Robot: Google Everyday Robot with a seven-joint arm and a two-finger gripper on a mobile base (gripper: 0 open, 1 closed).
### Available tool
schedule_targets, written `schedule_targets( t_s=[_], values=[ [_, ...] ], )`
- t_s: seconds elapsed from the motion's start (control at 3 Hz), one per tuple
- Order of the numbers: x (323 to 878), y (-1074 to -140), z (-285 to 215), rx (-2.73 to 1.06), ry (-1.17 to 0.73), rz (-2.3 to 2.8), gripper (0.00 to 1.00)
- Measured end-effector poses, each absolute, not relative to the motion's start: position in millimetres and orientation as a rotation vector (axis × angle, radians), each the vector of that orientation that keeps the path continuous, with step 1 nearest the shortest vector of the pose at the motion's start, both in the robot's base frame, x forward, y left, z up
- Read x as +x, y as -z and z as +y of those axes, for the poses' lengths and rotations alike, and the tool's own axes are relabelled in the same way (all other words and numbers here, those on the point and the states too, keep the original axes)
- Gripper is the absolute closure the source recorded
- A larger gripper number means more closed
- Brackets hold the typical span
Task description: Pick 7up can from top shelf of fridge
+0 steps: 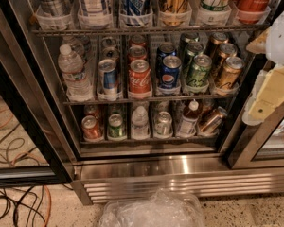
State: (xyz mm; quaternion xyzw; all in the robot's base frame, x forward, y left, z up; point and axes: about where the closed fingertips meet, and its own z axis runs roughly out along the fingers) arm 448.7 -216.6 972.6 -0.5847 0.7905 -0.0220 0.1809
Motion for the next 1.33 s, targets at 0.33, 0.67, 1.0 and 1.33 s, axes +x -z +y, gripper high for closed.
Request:
schedule_targets(
  t_s=[0.33,0.67,1.0,1.33],
  values=[
    [469.4,-960.6,-217.2,-1.467,-0.036,2.22,0.0],
    [486.8,-973.0,-212.8,-1.41,-0.002,2.157,0.0],
    [486.8,-973.0,-212.8,-1.41,-0.002,2.157,0.0],
    [491.9,-975.0,-208.8,-1.317,-0.003,2.144,0.0]
  ],
)
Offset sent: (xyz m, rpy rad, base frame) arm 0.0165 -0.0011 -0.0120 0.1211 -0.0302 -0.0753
